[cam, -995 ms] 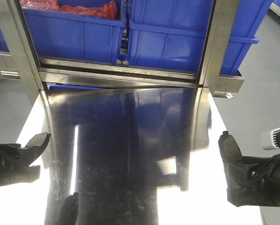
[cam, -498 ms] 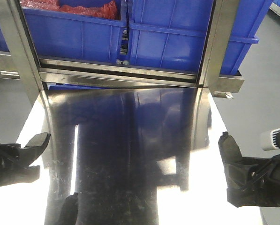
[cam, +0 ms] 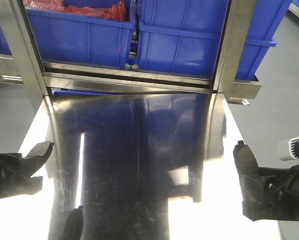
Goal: Move and align brake pads A on conveyor
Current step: 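Turn the base away from the steel table toward the aisle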
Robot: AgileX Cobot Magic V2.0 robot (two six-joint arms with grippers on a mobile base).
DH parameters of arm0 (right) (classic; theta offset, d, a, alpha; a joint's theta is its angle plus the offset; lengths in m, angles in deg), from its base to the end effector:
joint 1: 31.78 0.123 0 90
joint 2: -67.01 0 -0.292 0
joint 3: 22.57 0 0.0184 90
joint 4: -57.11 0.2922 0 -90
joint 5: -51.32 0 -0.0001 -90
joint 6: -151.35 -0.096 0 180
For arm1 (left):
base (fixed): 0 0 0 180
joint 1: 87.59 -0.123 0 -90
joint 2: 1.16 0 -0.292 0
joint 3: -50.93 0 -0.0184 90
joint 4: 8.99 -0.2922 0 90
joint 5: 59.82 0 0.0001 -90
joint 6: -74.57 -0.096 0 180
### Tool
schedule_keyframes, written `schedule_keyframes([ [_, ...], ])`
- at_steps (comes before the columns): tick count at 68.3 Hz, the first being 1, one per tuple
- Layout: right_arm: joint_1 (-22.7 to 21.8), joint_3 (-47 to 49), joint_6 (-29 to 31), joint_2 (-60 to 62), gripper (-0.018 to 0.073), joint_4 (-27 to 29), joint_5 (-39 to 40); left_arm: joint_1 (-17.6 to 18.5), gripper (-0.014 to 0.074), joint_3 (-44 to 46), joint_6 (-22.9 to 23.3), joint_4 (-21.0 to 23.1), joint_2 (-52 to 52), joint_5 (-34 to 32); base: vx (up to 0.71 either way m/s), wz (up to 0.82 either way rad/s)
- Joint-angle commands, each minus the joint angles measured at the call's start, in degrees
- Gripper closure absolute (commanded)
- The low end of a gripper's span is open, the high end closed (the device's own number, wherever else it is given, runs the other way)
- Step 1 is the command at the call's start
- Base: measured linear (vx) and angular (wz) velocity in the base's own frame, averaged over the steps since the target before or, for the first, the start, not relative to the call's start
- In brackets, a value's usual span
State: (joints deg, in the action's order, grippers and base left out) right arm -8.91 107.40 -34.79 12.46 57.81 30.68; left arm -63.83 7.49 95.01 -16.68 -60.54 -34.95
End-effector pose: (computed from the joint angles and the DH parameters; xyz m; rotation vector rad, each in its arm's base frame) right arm 0.1808 0.0767 0.2497 -0.3102 2.1791 0.2965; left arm 0.2001 -0.0822 0.2690 0.1701 2.2335 -0.2927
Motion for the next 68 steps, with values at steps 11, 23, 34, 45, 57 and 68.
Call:
schedule_keyframes([
  [11,0.0,1.8,0.6,0.5,0.0568,-0.3,4.8,0.2,0.0457,1.5,0.1,-0.4,0.7,-4.3,-0.07,0.02],
  [23,0.0,1.8,0.6,0.5,0.0568,-0.3,4.8,0.2,0.0457,1.5,0.1,-0.4,0.7,-4.3,-0.14,0.11],
  [34,0.0,1.8,0.6,0.5,0.0568,-0.3,4.8,0.2,0.0457,1.5,0.1,-0.4,0.7,-4.3,-0.15,0.17],
  [45,0.0,1.8,0.6,0.5,0.0568,-0.3,4.8,0.2,0.0457,1.5,0.1,-0.4,0.7,-4.3,-0.13,0.29],
  [57,0.0,1.8,0.6,0.5,0.0568,-0.3,4.8,0.2,0.0457,1.5,0.1,-0.4,0.7,-4.3,-0.11,0.37],
  [68,0.0,1.8,0.6,0.5,0.0568,-0.3,4.8,0.2,0.0457,1.5,0.1,-0.4,0.7,-4.3,-0.10,0.42],
])
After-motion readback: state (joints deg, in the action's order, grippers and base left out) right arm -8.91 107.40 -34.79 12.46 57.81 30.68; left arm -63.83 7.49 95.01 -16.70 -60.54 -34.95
